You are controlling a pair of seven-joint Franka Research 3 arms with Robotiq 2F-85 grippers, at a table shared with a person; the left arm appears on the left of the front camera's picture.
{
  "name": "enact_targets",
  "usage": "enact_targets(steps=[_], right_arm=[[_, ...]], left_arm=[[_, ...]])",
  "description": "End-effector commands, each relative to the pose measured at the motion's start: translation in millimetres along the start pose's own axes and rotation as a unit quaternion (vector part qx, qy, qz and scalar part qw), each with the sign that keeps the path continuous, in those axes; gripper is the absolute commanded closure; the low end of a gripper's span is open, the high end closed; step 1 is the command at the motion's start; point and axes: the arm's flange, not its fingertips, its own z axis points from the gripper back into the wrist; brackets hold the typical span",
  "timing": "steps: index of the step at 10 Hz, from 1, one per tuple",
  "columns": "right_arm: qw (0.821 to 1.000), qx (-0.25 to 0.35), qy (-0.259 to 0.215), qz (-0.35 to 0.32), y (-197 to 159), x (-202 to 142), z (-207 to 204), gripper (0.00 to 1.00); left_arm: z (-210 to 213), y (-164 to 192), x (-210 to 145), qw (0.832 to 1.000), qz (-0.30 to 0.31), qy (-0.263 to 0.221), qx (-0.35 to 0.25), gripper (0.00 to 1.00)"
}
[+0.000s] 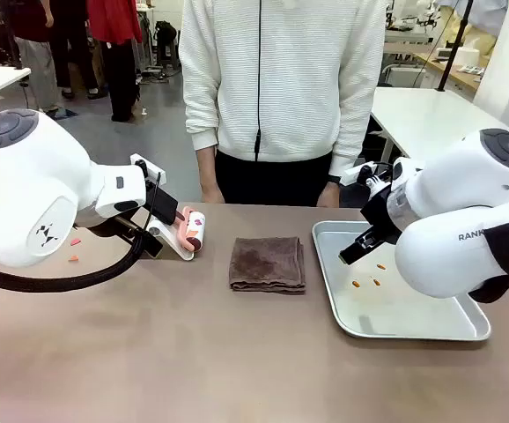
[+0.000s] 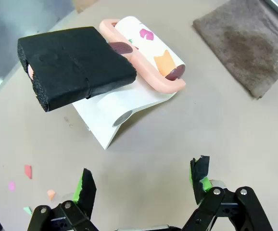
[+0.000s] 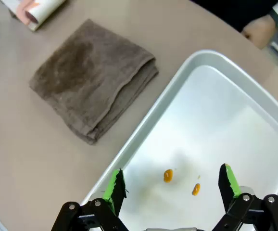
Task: Clean the surface of the table.
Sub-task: Hold the Lint Roller with your left hand and the towel with your right hand.
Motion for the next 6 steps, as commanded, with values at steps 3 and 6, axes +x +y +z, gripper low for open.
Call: enact_targets(steps=[3,6], right_arm=[[1.0,0.0,0.0,0.0,0.0,0.0,0.0,0.0],[1.0,0.0,0.0,0.0,0.0,0.0,0.0,0.0]], left_arm=[[0.1,0.0,0.0,1.0,0.0,0.0,0.0,0.0],[0.1,0.0,0.0,1.0,0.0,0.0,0.0,0.0]])
